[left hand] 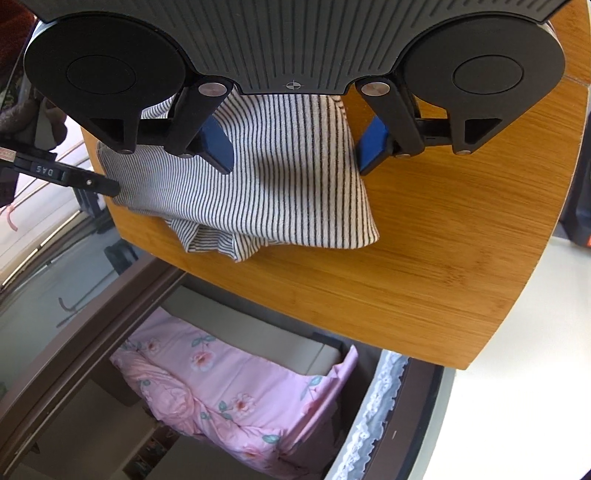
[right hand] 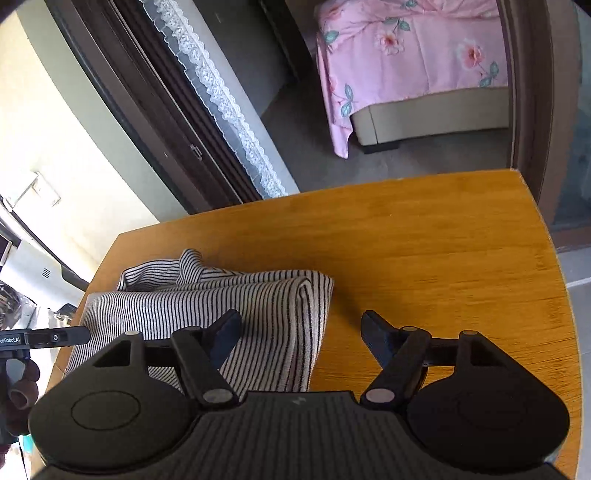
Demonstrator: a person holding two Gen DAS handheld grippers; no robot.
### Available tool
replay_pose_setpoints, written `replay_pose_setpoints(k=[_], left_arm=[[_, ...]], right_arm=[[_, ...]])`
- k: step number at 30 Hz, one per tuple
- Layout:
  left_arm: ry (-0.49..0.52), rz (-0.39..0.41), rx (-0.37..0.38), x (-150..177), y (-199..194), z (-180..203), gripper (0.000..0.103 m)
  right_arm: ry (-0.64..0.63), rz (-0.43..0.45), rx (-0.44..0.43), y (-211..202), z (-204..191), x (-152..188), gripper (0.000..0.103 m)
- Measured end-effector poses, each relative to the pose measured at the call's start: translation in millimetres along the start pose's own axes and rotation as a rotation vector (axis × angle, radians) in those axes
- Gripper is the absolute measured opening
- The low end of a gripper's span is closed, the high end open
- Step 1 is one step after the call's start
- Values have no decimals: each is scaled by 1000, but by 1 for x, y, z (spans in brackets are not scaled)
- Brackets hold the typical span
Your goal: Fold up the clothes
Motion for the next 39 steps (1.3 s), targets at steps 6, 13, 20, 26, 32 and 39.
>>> replay_pose_setpoints(k=[6,13,20,26,32,39], left_arm=[[-9,-24,55,-10,12,6,77],[24,40,36,-22,26,8,42],[203,181,95,-39,-10,58,24],[479,294,145,8,-82,94,25],[500,248,140,68,-102,83,25],[459,246,133,115,-112,57,27]], right_arm=[[-30,-20,-155,34,-31,-19,68],[-152,-4,-64,49,-38,-31,30],[-493,208,44,-31,-84,-59,27],[-782,295,85,-99,-123,-16,27],[-901,272,136,-114,-143,43,28],[-937,252,197,-125,-153,102,30]])
Point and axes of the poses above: each gripper's, at about its wrist camera, not at the fingertips, and y roughly the way its jaws point, z to its right, x to its underside, the point moved 10 cm from there along y, roughly the way its jaws point, and after that the axes turned 11 degrees about -y, right-handed, at the moved point
